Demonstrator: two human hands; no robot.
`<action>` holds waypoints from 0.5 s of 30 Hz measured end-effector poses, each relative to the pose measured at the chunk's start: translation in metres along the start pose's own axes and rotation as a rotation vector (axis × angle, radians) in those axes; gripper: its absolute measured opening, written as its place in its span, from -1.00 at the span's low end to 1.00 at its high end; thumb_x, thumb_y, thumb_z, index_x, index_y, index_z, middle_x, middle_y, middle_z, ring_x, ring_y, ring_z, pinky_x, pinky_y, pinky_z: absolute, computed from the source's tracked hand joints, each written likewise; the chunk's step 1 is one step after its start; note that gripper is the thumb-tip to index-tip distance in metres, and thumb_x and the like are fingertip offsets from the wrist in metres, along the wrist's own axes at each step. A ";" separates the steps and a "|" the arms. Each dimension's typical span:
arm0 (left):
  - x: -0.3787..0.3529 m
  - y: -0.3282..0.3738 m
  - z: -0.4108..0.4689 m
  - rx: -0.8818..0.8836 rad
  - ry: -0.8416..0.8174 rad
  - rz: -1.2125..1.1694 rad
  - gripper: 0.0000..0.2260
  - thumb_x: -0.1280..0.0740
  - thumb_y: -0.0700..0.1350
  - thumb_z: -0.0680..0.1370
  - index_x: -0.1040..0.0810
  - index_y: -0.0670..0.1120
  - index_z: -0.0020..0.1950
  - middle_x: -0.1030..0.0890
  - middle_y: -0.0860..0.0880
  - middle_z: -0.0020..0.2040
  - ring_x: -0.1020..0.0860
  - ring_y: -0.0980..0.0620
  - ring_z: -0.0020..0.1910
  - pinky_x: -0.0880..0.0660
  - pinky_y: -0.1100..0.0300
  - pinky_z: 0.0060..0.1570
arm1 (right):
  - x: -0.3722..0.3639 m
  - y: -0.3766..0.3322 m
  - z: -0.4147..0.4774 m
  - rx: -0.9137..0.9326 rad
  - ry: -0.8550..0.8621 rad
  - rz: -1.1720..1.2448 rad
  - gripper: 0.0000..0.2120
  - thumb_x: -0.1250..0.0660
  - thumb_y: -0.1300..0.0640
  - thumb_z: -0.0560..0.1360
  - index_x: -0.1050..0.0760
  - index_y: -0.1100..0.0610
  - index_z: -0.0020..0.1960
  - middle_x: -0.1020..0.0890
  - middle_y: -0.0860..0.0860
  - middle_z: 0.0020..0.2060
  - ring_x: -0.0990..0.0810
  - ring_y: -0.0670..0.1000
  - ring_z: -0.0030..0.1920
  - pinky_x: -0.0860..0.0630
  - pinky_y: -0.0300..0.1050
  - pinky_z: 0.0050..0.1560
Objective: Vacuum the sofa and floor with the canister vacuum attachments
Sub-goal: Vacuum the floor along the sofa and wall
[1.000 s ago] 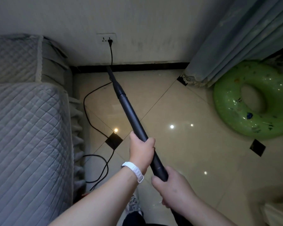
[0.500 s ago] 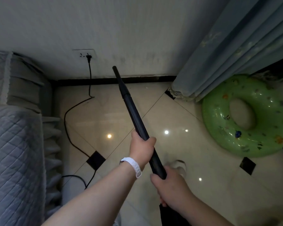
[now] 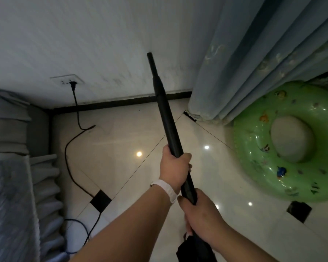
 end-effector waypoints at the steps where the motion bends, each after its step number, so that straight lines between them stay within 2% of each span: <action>1: -0.006 0.001 0.005 -0.002 0.000 0.014 -0.79 -0.35 -0.23 0.55 -0.41 0.01 0.08 -0.53 -0.09 -0.10 -0.55 0.03 -0.32 -0.58 0.17 -0.31 | 0.005 -0.001 0.006 -0.003 0.000 0.007 -0.81 -0.28 0.01 0.59 -0.43 0.13 -0.02 -0.54 0.12 -0.38 -0.49 -0.02 -0.58 -0.38 -0.26 -0.53; 4: -0.008 -0.005 0.022 0.025 0.020 0.069 -0.82 -0.34 -0.21 0.56 -0.39 0.01 0.04 -0.52 -0.10 -0.08 -0.54 0.03 -0.33 -0.55 0.22 -0.37 | 0.009 0.004 0.025 -0.030 -0.006 0.017 -0.81 -0.31 -0.02 0.56 -0.41 0.09 -0.08 -0.53 0.10 -0.35 -0.51 0.02 -0.52 -0.44 -0.19 -0.44; 6: -0.004 -0.013 0.034 0.038 0.025 0.091 -0.83 -0.33 -0.20 0.57 -0.38 0.01 0.03 -0.52 -0.09 -0.09 -0.54 0.03 -0.32 -0.53 0.25 -0.41 | 0.008 0.008 0.040 -0.033 0.001 -0.022 -0.78 -0.33 -0.09 0.52 -0.40 0.04 -0.10 -0.55 0.07 -0.35 -0.54 0.09 -0.41 -0.51 -0.07 -0.28; 8: 0.000 -0.020 0.048 0.043 0.021 0.099 -0.84 -0.33 -0.19 0.57 -0.38 -0.01 0.04 -0.51 -0.09 -0.09 -0.55 0.00 -0.28 -0.52 0.26 -0.43 | 0.005 0.012 0.055 -0.034 -0.003 -0.062 -0.77 -0.32 -0.13 0.50 -0.40 0.02 -0.09 -0.57 0.05 -0.33 -0.58 0.11 -0.31 -0.53 -0.03 -0.18; 12: 0.001 -0.042 0.084 0.069 -0.007 0.138 -0.85 -0.34 -0.18 0.57 -0.39 -0.03 0.02 -0.52 -0.10 -0.10 -0.56 -0.03 -0.24 -0.53 0.29 -0.44 | 0.000 0.019 0.089 -0.033 0.034 -0.092 -0.79 -0.34 -0.08 0.53 -0.39 0.02 -0.10 -0.54 -0.01 -0.31 -0.54 0.02 -0.31 -0.44 -0.10 -0.23; 15: -0.005 -0.063 0.116 0.071 -0.051 0.217 -0.84 -0.36 -0.13 0.56 -0.38 0.00 0.02 -0.55 -0.12 -0.05 -0.58 -0.06 -0.16 -0.61 0.13 -0.24 | -0.003 0.032 0.120 -0.049 0.065 -0.099 -0.78 -0.34 -0.09 0.53 -0.41 0.03 -0.07 -0.53 -0.03 -0.32 -0.54 -0.01 -0.32 -0.41 -0.13 -0.29</action>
Point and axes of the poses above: each hand's wrist, its own z-axis towards the middle knuckle, its own x-axis out of the back of the hand, y = z × x, the point moved 3 cm from there along z, towards the middle knuckle
